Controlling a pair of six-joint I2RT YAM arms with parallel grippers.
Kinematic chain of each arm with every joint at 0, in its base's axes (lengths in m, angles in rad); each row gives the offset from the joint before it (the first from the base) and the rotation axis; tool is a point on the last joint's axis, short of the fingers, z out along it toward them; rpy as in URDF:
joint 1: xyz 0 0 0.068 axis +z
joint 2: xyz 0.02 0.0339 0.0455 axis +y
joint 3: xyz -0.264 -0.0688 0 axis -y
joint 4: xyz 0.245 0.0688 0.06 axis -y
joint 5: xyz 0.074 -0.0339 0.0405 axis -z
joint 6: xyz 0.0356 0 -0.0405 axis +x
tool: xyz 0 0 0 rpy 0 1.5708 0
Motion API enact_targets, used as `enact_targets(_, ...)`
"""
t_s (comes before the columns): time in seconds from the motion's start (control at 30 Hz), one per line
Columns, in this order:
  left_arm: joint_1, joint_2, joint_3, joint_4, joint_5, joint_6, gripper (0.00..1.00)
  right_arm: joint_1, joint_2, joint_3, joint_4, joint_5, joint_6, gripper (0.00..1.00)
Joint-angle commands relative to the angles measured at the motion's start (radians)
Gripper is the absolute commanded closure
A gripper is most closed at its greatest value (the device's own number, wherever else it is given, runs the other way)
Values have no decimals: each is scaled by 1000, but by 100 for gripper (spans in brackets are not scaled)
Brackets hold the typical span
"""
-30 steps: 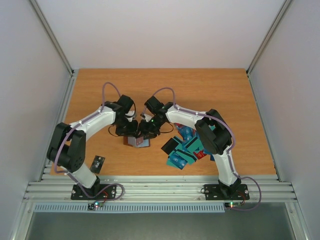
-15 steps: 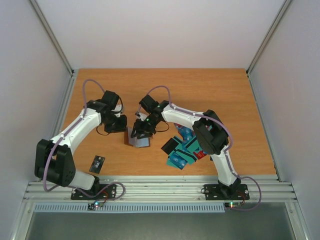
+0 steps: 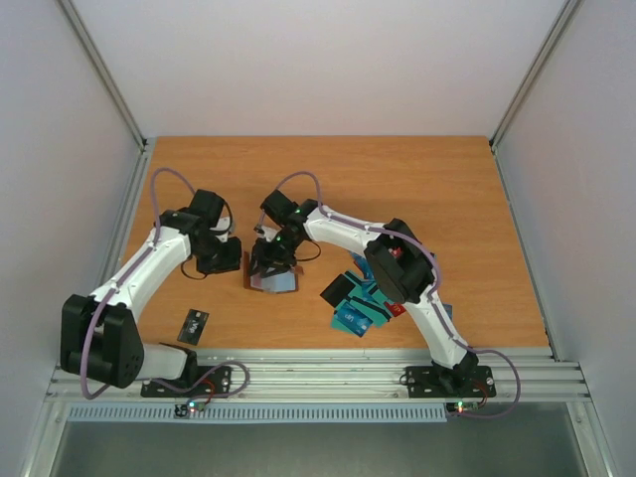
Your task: Put the credit cards into the card holder
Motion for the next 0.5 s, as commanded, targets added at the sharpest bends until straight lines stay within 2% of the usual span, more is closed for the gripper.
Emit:
enact_targets(0.0,6,-32,-16,-3,13,12,100,20,24,69,-43,-22,-18,59)
enact_targets(0.47,5,14,-70,203,267,-61,100,16,-58,61,-103,39,-71,57)
